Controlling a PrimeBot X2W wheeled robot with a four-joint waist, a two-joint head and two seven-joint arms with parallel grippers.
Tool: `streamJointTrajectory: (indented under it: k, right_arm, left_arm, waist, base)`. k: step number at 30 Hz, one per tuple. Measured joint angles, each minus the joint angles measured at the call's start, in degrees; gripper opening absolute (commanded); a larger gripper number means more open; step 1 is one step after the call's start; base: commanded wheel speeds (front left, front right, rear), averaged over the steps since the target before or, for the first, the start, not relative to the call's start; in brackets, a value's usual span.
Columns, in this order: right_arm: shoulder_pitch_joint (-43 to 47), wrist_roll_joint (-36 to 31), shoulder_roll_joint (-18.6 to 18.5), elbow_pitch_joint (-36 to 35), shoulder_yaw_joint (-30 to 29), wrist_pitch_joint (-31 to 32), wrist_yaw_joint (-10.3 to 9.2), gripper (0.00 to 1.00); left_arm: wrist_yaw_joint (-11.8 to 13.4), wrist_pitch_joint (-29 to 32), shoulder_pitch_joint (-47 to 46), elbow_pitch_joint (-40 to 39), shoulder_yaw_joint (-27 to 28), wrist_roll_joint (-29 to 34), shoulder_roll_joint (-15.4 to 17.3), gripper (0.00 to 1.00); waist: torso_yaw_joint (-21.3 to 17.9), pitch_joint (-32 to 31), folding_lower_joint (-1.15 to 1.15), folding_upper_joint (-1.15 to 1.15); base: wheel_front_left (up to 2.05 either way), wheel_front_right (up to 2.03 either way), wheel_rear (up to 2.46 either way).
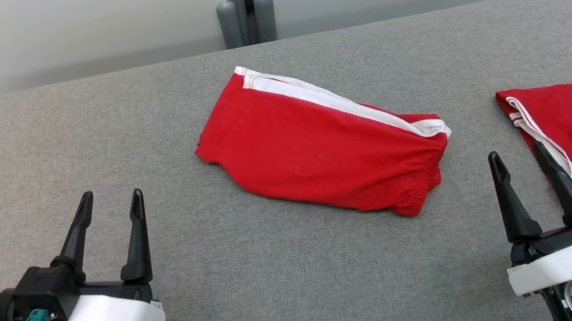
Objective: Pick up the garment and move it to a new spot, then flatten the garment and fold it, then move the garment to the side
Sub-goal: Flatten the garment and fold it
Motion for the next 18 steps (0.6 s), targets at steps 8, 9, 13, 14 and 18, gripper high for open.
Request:
streamJointTrajectory:
  k: [8,9,13,14,18]
  right_arm:
    - [-0.1,-0.2,0.2,-0.9,0.2,0.6,0.0,1.0]
    - [-0.2,-0.3,0.2,-1.1,0.2,0.6,0.0,1.0]
    - [-0.8,-0.3,0.3,-1.3,0.5,0.7,0.0,1.0]
    - [-1.3,-0.3,0.3,-1.2,0.9,0.7,0.0,1.0]
    - [-2.9,-0.2,0.5,-0.8,2.6,0.5,0.0,1.0]
  left_arm:
    - [-2.4,2.5,-5.8,2.0,-1.7,-0.3,-0.3,1.0]
    - [-3.2,3.2,-7.6,2.7,-2.1,-0.3,-0.4,1.0]
    - [-8.1,5.2,-15.5,8.1,-4.0,-2.0,-2.4,1.0]
    - [-9.3,6.1,-17.3,10.4,-4.4,-2.4,-2.7,1.0]
    - [-14.4,10.4,-24.4,20.3,-5.9,-4.9,-3.9,1.0]
  waist:
    - [-0.4,1.2,0.0,0.0]
    - [-0.5,1.5,0.0,0.0]
    - [-1.1,3.3,0.0,0.0]
    - [-1.5,3.7,0.0,0.0]
    - [-3.6,5.1,0.0,0.0]
  base:
    - [0.0,0.0,0.0]
    - [0.0,0.0,0.0]
    - [0.0,0.0,0.0]
    - [0.0,0.0,0.0]
    - [0.0,0.0,0.0]
